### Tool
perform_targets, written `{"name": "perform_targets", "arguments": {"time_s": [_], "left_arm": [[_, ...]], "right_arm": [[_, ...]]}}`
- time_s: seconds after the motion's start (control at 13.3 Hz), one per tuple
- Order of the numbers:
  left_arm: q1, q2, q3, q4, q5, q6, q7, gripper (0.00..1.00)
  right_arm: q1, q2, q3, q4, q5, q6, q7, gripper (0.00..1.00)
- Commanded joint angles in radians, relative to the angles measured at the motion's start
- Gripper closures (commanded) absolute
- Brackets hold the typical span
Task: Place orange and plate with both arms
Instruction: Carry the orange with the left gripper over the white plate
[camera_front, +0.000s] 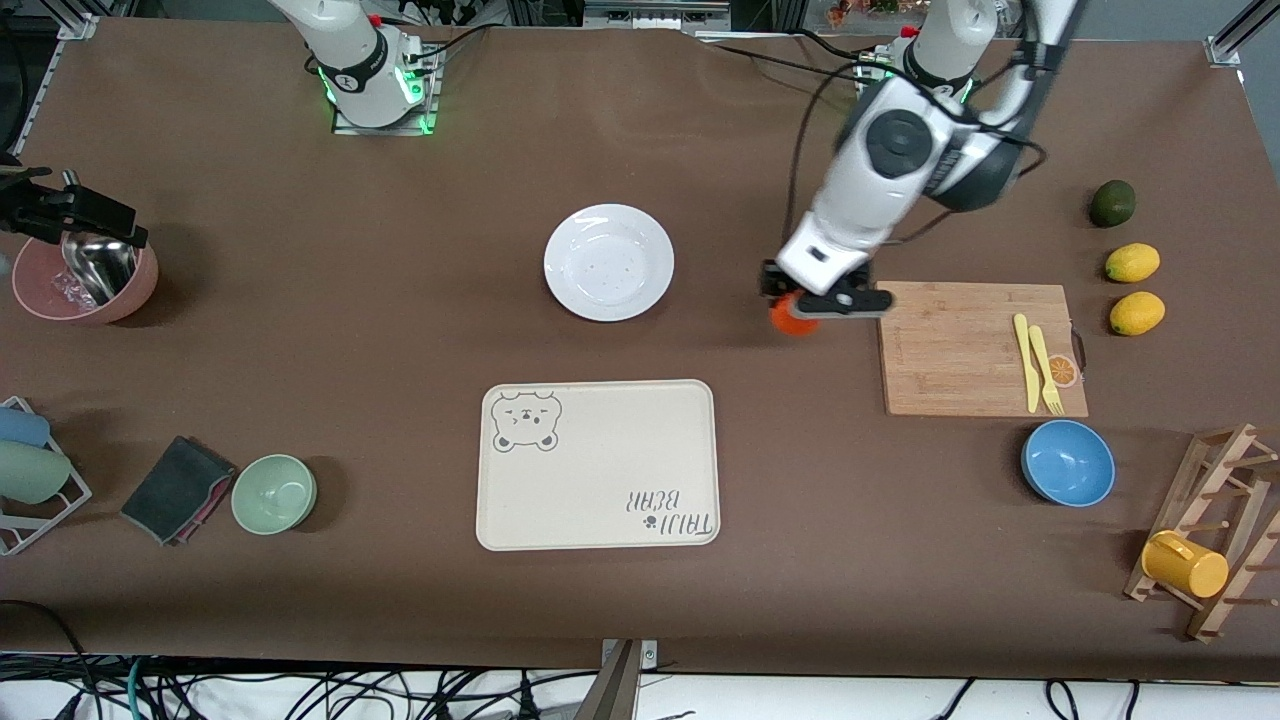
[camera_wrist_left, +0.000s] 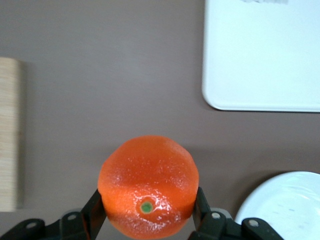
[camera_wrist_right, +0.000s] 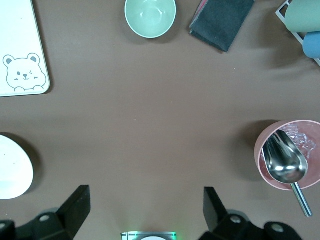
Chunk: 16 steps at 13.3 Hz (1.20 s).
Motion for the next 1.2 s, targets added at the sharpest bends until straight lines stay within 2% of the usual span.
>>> {"name": "perform_targets", "arguments": {"time_s": [0.0, 0.22, 0.53, 0.67, 0.82, 0.97, 1.12], "left_arm": [[-0.093, 0.132, 0.008, 0.157, -0.05, -0.012, -0.097, 0.93], [-0.18, 0.186, 0.008, 0.188, -0.181, -0.006, -0.178, 0.93], [-0.276, 0.304, 0.008, 0.323, -0.168, -0.006, -0.329, 0.9], [-0.348, 0.351, 0.008, 0.334, -0.171, 0.012, -0.381, 0.87], [-0.36, 0.362, 0.005, 0.332, -0.166, 0.035, -0.465, 0.87], [-0.36, 0.365, -0.029, 0.318, -0.168, 0.034, -0.471, 0.87], [-0.366, 0.391, -0.032, 0.327, -0.168, 0.037, -0.481, 0.87]], "right_arm": [[-0.002, 0.002, -0.001, 0.02, 0.005, -0.017, -0.008, 0.0], [-0.003, 0.002, -0.001, 0.02, 0.008, -0.017, -0.009, 0.0], [-0.002, 0.002, -0.001, 0.02, 0.007, -0.019, -0.009, 0.0], [-0.002, 0.002, -0.001, 0.02, 0.008, -0.019, -0.009, 0.0], [-0.002, 0.002, 0.001, 0.02, 0.007, -0.019, -0.009, 0.0], [-0.002, 0.002, 0.001, 0.02, 0.007, -0.017, -0.009, 0.0], [-0.002, 0.002, 0.001, 0.02, 0.007, -0.019, -0.009, 0.0]]}}
